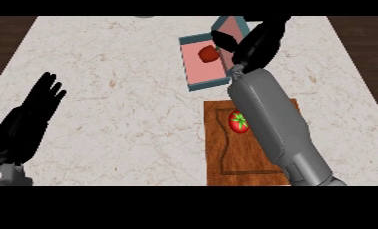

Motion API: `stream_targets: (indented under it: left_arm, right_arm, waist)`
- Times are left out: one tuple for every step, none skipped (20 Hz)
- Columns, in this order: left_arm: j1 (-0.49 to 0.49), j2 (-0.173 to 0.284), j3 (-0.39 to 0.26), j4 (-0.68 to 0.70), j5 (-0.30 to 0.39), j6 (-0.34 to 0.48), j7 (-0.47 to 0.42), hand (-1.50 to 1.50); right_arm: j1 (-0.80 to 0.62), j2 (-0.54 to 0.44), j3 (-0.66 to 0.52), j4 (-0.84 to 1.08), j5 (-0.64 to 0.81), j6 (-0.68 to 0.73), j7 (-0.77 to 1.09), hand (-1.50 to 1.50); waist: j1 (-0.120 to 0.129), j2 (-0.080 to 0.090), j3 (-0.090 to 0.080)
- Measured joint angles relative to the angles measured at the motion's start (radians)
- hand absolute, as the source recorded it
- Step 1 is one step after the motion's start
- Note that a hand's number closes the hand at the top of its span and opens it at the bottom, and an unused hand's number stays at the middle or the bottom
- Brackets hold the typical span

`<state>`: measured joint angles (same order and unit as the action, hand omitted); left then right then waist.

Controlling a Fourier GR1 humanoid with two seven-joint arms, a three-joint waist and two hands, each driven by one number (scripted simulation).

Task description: Pick the bell pepper from the cutting board and place it in the cardboard box

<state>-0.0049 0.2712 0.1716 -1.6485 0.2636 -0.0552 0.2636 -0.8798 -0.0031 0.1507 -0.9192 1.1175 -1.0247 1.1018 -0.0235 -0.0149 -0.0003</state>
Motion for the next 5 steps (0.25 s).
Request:
stream_targets:
  left_arm:
    - [-0.008, 0.003, 0.005, 0.003, 0.003, 0.0, 0.008, 0.0]
    - [-0.003, -0.002, 0.0, -0.002, -0.004, 0.004, 0.006, 0.0]
    - [-0.001, -0.005, 0.001, -0.005, -0.006, 0.007, 0.006, 0.0]
    - [-0.003, -0.001, 0.006, -0.009, 0.0, 0.003, 0.013, 0.0]
    - [0.019, -0.006, 0.006, -0.02, 0.001, -0.005, 0.003, 0.0]
  right_arm:
    - [0.048, -0.002, 0.012, -0.058, 0.002, 0.004, -0.002, -1.5]
    - [0.089, -0.002, 0.025, -0.121, 0.012, 0.015, 0.001, -1.5]
    - [0.123, -0.002, 0.033, -0.185, 0.025, 0.039, 0.012, -1.5]
    - [0.161, -0.001, 0.042, -0.24, 0.047, 0.057, 0.022, -1.5]
    - [0.191, -0.003, 0.046, -0.29, 0.06, 0.077, 0.03, -1.5]
  waist:
    - [-0.001, 0.001, 0.0]
    - [-0.002, 0.001, 0.0]
    - [-0.003, 0.002, 0.0]
    - [-0.001, 0.002, 0.0]
    - [0.002, 0.003, 0.0]
